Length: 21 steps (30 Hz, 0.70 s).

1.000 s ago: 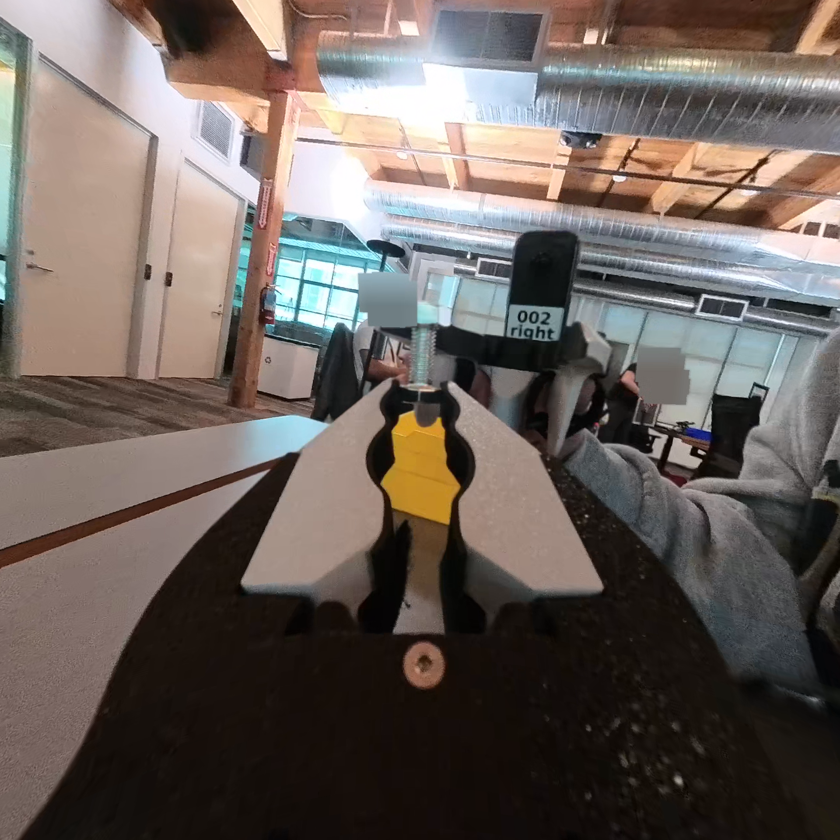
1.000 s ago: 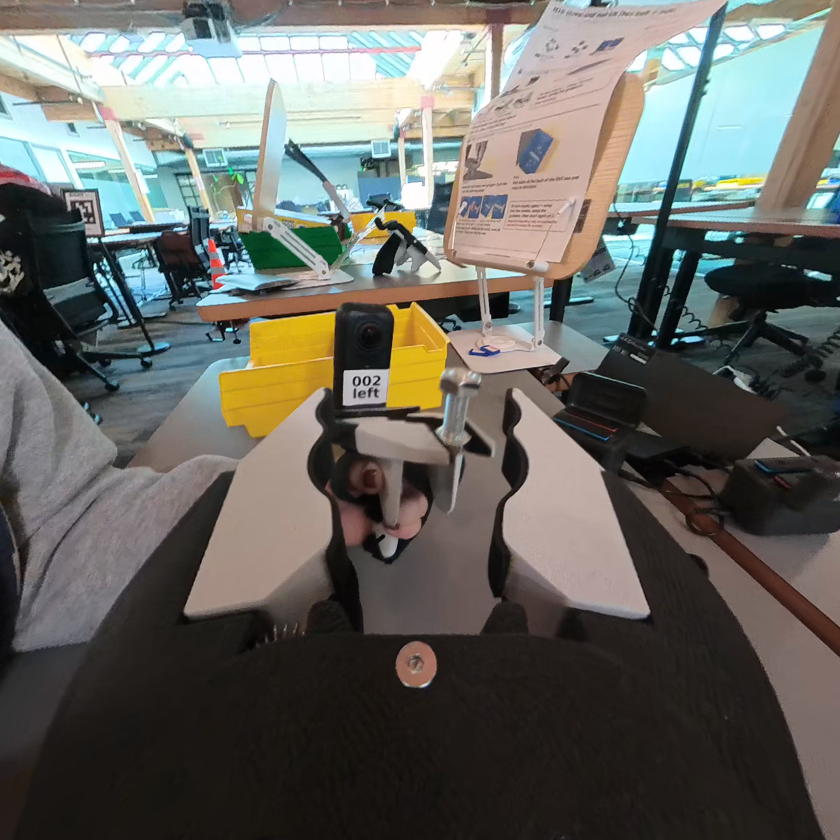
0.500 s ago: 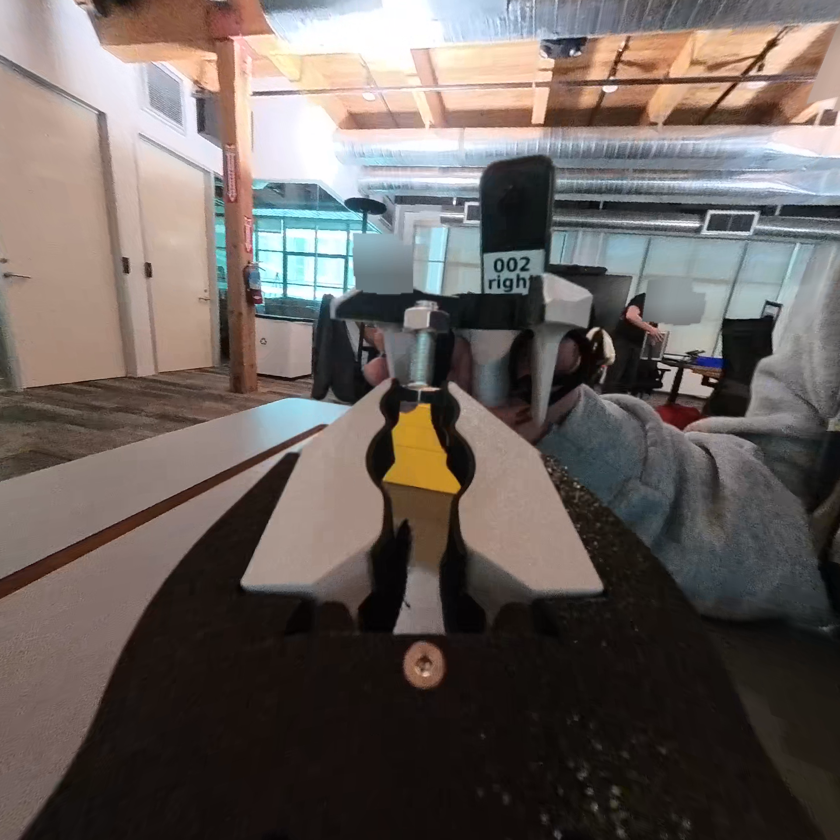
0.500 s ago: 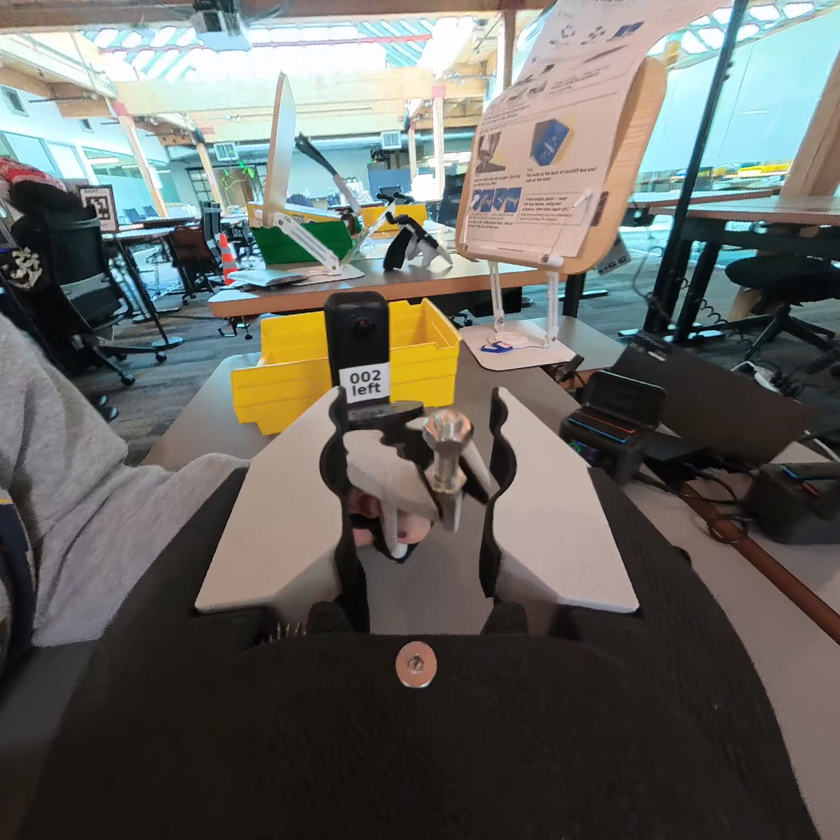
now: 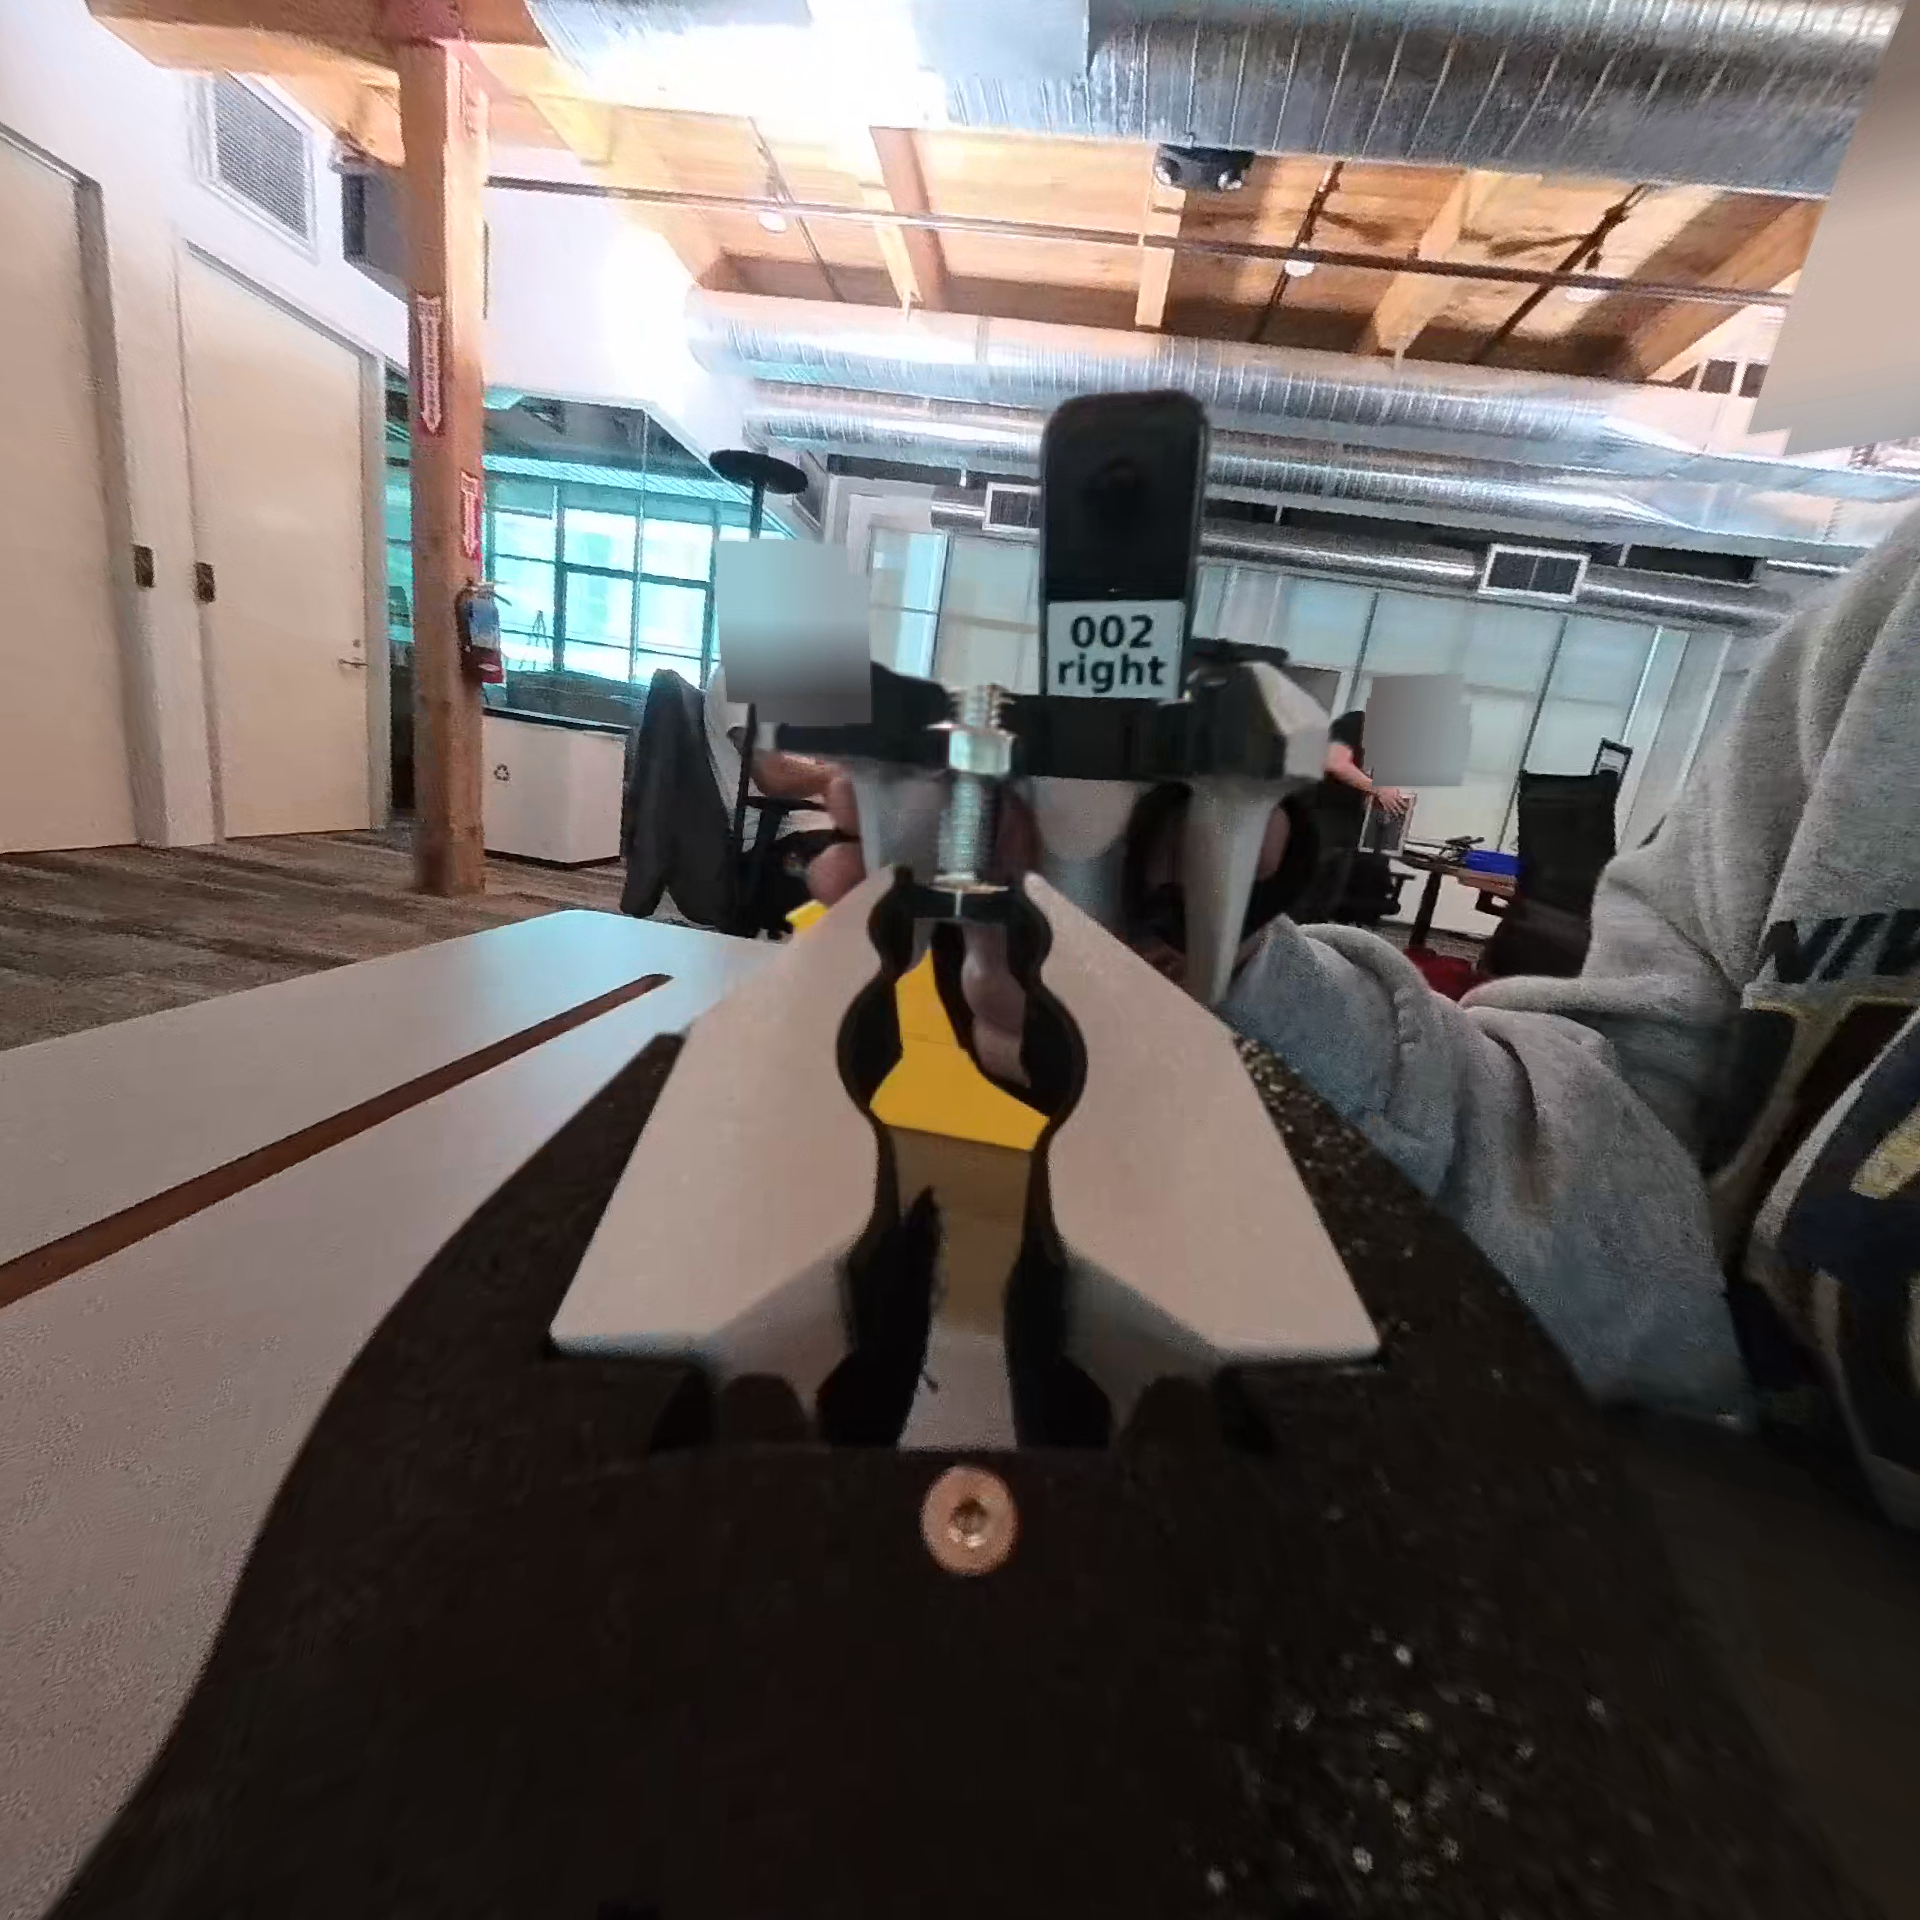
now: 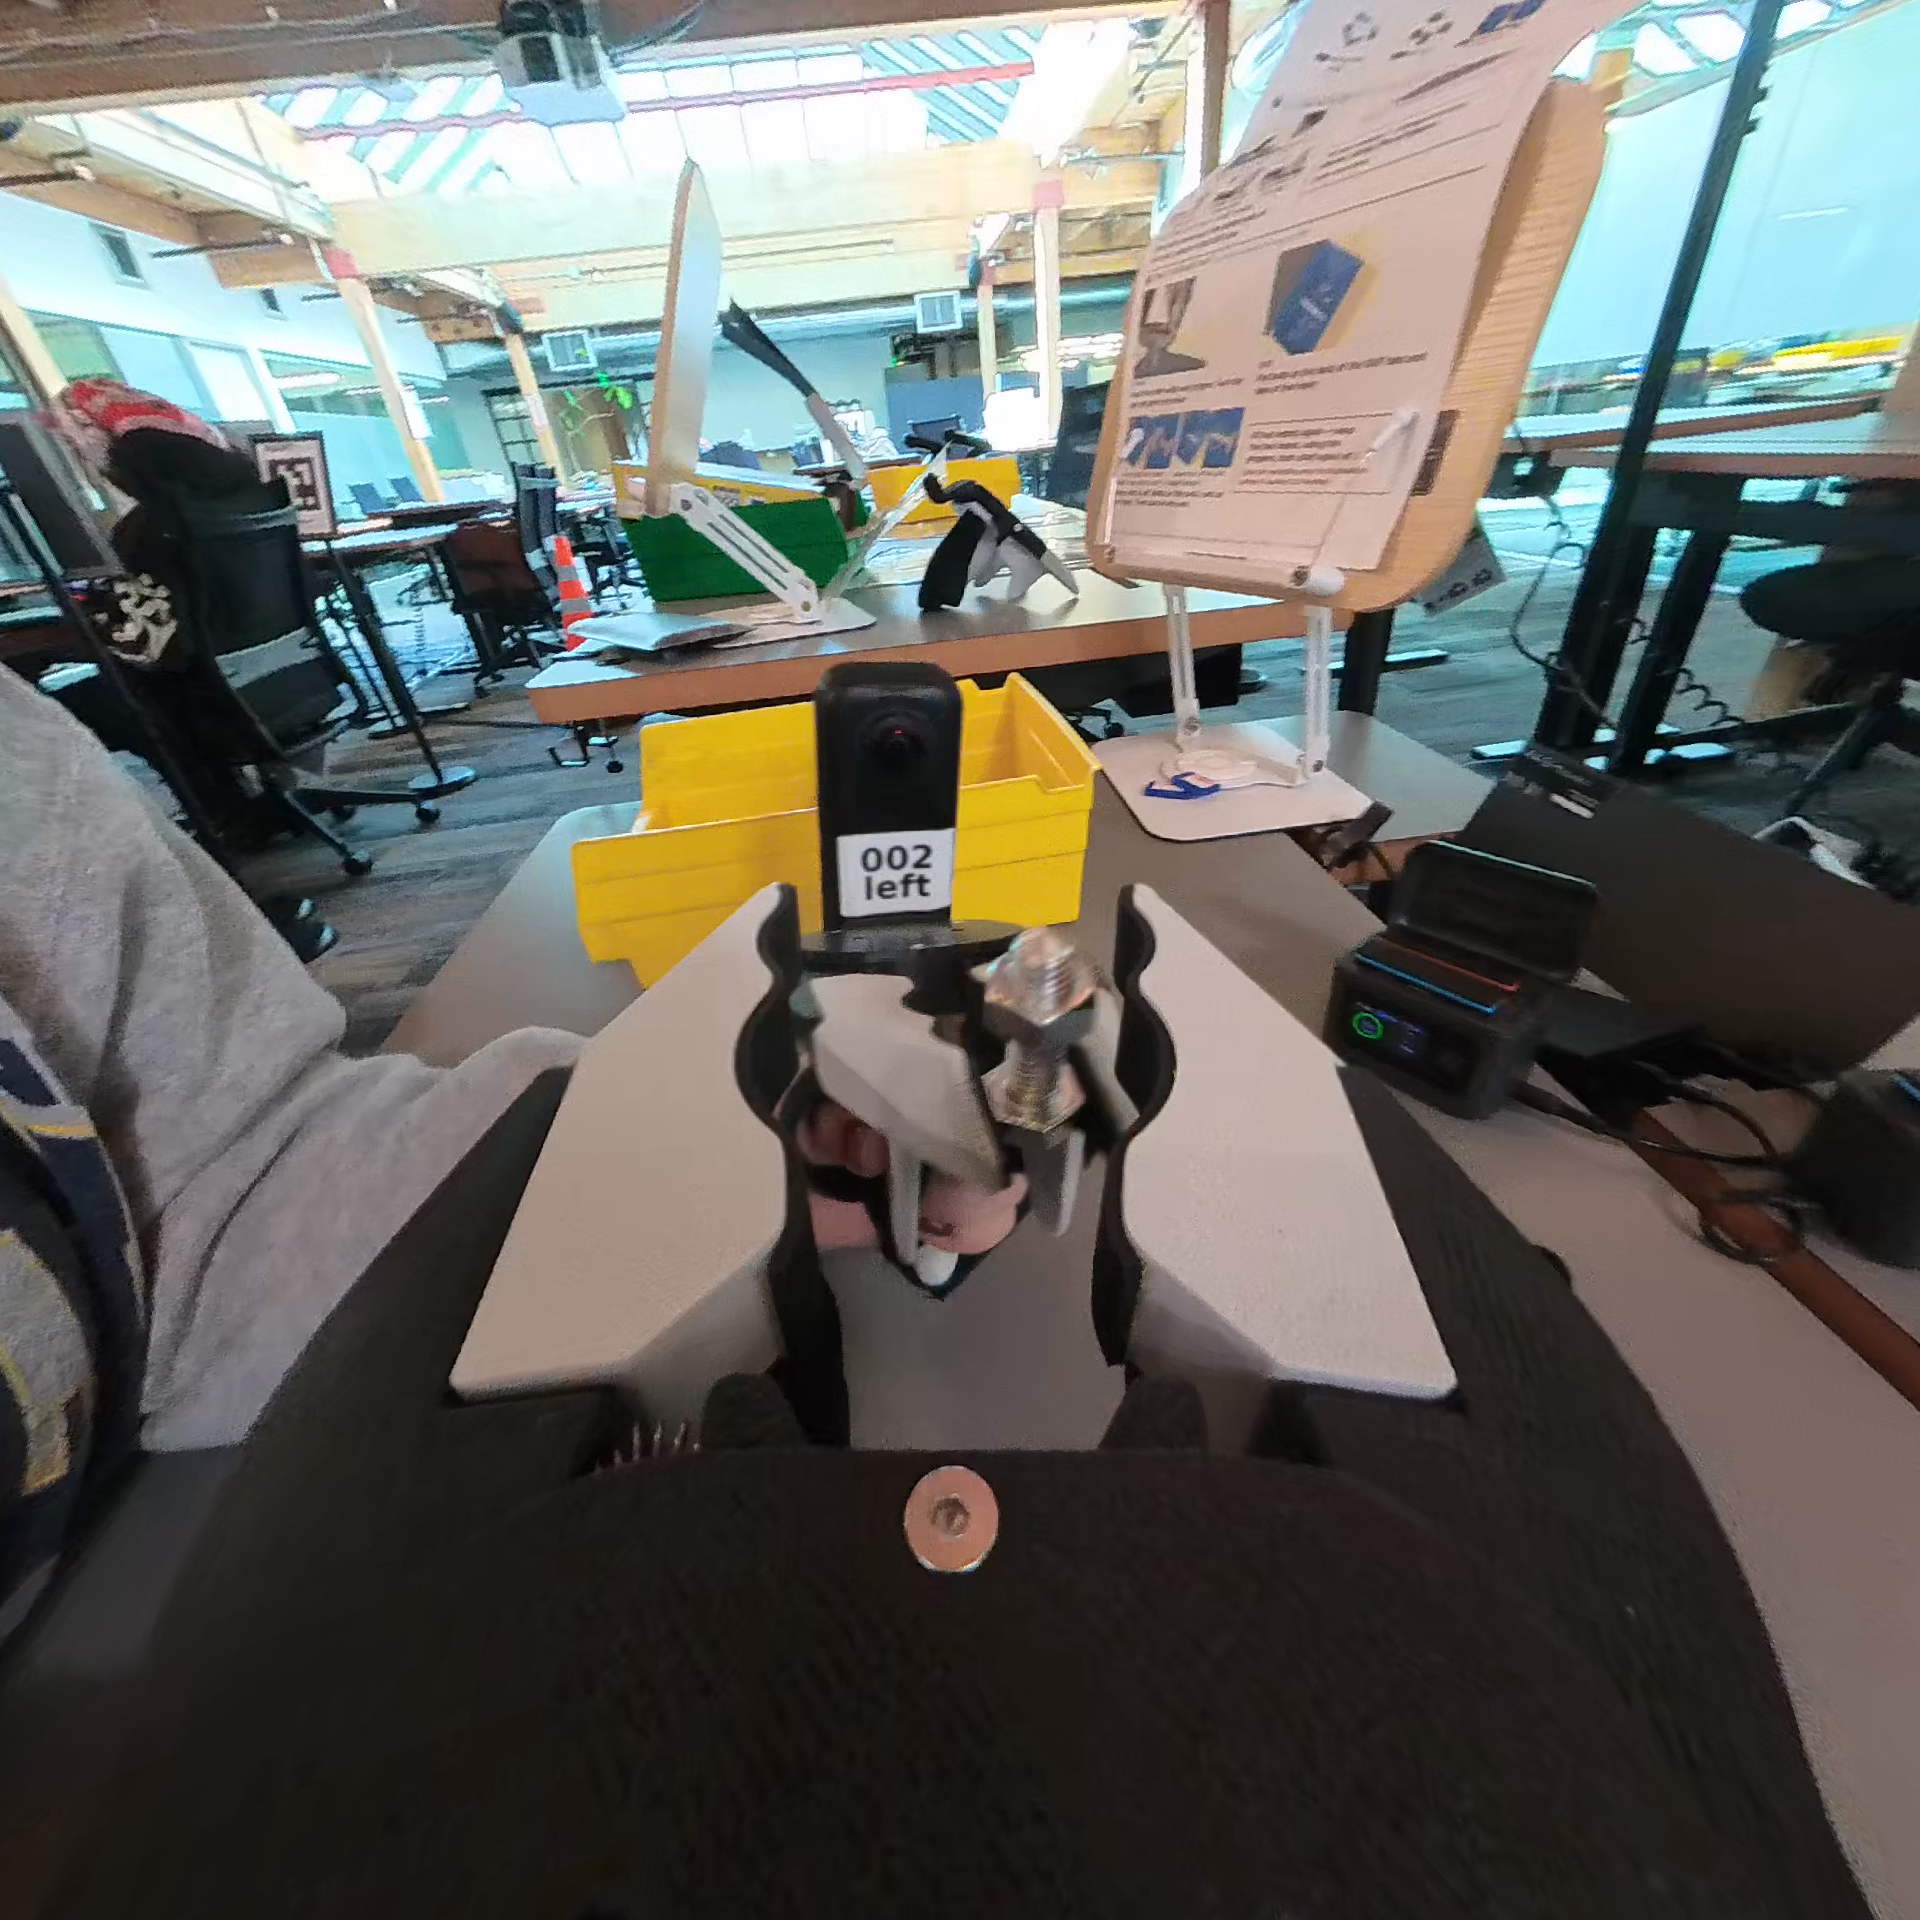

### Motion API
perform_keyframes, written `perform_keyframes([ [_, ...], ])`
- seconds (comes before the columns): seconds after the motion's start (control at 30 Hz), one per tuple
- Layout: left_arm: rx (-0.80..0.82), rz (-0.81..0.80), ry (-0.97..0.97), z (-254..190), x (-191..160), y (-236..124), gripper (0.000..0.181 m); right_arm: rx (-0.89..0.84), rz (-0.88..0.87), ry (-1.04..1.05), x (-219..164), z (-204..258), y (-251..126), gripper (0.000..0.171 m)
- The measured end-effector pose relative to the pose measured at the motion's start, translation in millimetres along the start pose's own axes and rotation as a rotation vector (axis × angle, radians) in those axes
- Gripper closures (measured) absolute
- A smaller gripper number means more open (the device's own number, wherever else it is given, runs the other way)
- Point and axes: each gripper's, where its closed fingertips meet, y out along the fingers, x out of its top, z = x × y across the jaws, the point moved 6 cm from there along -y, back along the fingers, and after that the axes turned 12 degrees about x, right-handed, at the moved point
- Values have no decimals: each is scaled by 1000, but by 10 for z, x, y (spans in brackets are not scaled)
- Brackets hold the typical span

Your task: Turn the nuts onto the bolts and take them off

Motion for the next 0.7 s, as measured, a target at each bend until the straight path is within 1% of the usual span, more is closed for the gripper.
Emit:
perform_keyframes([
  [0.07, 61, -49, -14, 111, 61, -73, 166, -7, 14, -11, 5, 10, -27, 107],
  [0.1, 130, -91, -28, 214, 113, -156, 166, 5, 25, -18, 9, 27, -63, 107],
  [0.13, 205, -126, -55, 328, 156, -251, 166, 58, 42, -15, 6, 81, -96, 126],
  [0.17, 254, -146, -61, 388, 184, -314, 166, 61, 48, 0, 12, 86, -118, 127],
  [0.2, 278, -149, -51, 420, 204, -366, 166, 12, 49, 2, 19, 43, -139, 122],
  [0.23, 276, -143, -35, 414, 216, -375, 166, -17, 46, -11, 21, 20, -147, 120],
  [0.3, 241, -122, -2, 351, 207, -326, 166, -56, 31, -11, 23, -23, -141, 122],
  [0.4, 167, -73, 6, 259, 129, -213, 166, -94, 7, 24, 13, -86, -131, 136],
  [0.43, 141, -65, 13, 224, 120, -188, 166, -106, 12, 35, 2, -105, -131, 137],
  [0.63, 54, -31, 47, 103, 90, -111, 166, -91, 25, 29, -6, -82, -102, 137],
  [0.67, 41, -29, 50, 85, 86, -100, 166, -84, 39, 26, -18, -73, -93, 140],
  [0.7, 29, -28, 50, 67, 83, -85, 166, -75, 51, 20, -28, -62, -84, 147],
])
